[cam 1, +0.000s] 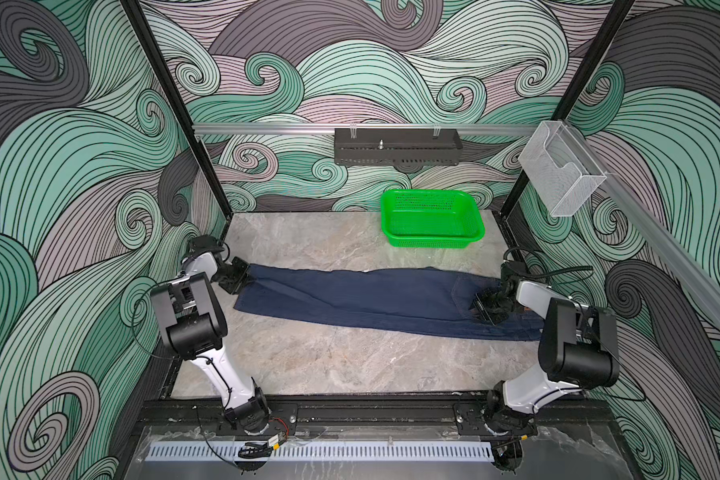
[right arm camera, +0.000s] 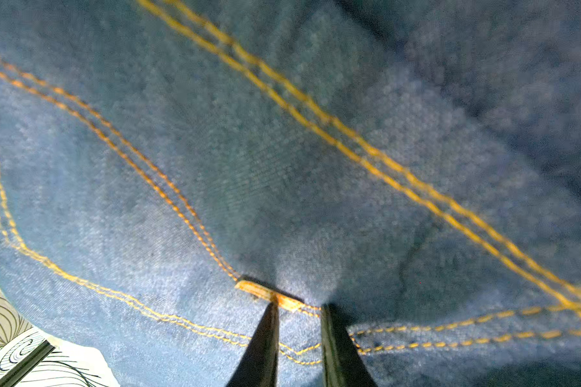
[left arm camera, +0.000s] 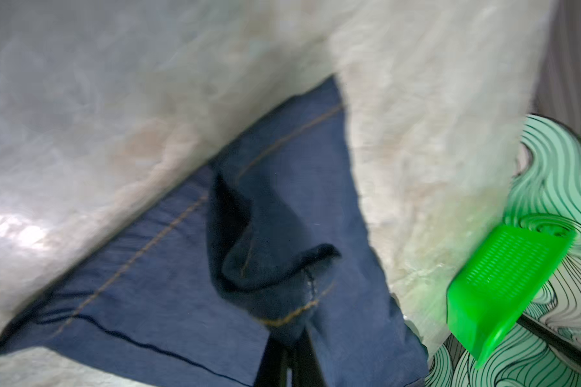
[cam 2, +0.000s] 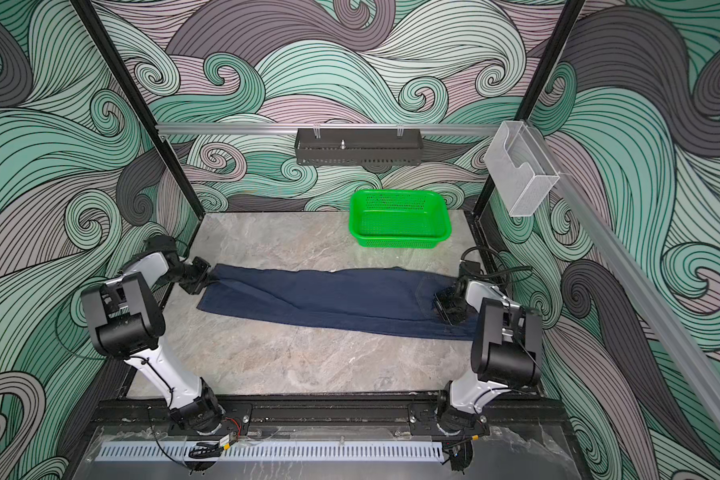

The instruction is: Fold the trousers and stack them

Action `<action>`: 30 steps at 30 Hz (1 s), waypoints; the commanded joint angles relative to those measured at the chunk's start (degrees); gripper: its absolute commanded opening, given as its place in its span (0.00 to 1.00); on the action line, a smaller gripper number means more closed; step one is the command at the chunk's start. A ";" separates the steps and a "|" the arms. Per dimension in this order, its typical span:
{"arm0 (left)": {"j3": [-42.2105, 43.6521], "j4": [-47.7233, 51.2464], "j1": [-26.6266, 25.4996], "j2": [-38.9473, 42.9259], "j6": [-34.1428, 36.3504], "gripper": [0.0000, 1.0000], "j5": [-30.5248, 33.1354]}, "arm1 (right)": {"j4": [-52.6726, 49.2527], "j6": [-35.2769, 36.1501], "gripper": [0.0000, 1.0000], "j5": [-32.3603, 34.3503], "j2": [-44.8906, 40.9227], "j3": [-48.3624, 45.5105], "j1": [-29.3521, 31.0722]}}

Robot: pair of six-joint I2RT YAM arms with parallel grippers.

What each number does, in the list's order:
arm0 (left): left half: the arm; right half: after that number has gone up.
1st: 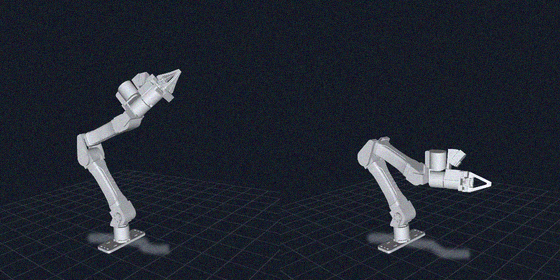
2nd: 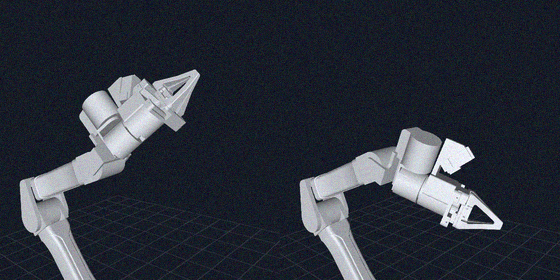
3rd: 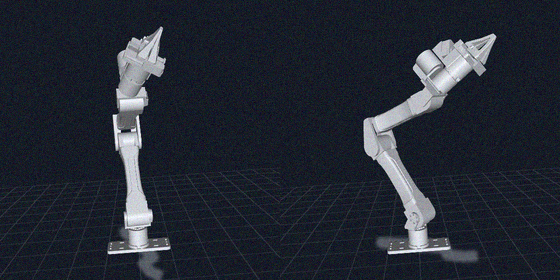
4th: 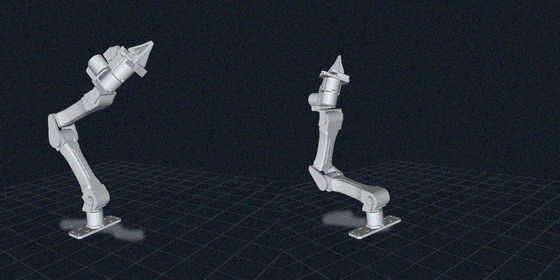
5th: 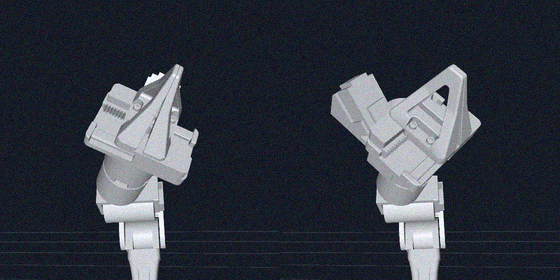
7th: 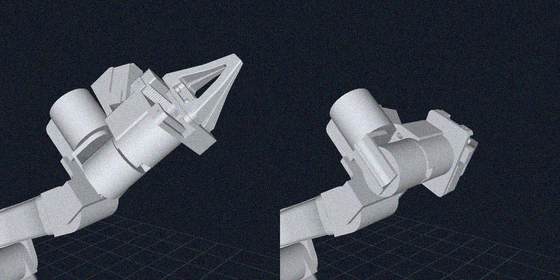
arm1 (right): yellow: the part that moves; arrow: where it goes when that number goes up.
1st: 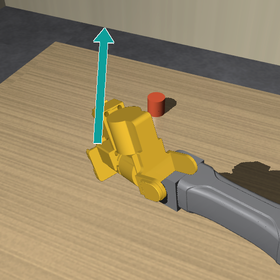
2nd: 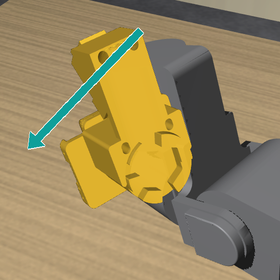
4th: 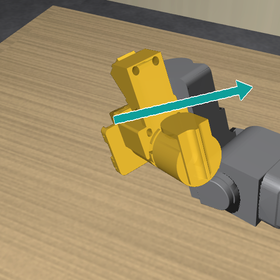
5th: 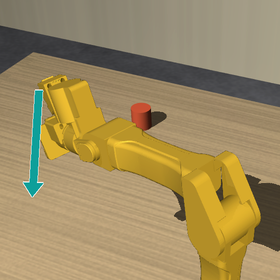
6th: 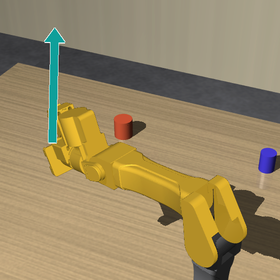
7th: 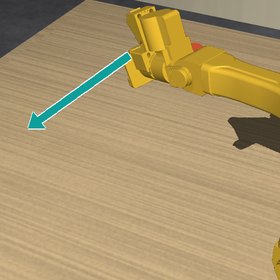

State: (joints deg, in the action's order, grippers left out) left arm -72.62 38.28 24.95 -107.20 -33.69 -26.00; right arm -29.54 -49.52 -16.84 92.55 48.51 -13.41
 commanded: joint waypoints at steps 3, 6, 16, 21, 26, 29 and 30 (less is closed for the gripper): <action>-0.34 0.97 1.76 0.98 -1.90 0.00 3.49 | -0.74 0.03 0.24 1.89 1.48 -0.33 -0.06; 0.13 1.28 2.13 1.66 -1.90 0.00 2.82 | -0.62 -0.05 0.24 1.89 1.52 -0.35 -0.06; 2.36 8.42 3.23 5.58 -0.50 0.08 6.59 | -0.39 -0.05 0.24 1.90 1.64 -0.91 0.02; 1.23 12.84 5.15 9.21 -1.59 0.57 7.56 | -0.61 0.00 0.24 1.81 0.99 -0.98 0.04; -2.34 11.95 3.41 13.00 -3.83 0.70 2.85 | -1.44 0.03 0.25 1.78 -0.13 -0.41 0.05; -3.23 10.14 -1.56 11.13 -6.13 0.67 1.87 | -1.65 0.04 0.25 1.88 -0.54 -0.26 0.09; -3.10 9.07 -3.06 10.03 -7.23 0.65 1.08 | -1.61 0.03 0.25 2.03 -0.58 -0.23 0.00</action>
State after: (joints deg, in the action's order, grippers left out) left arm -74.83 47.99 26.00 -95.48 -37.65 -21.96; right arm -29.54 -49.54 -16.84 92.44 48.51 -13.41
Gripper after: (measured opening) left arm 0.665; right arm 0.248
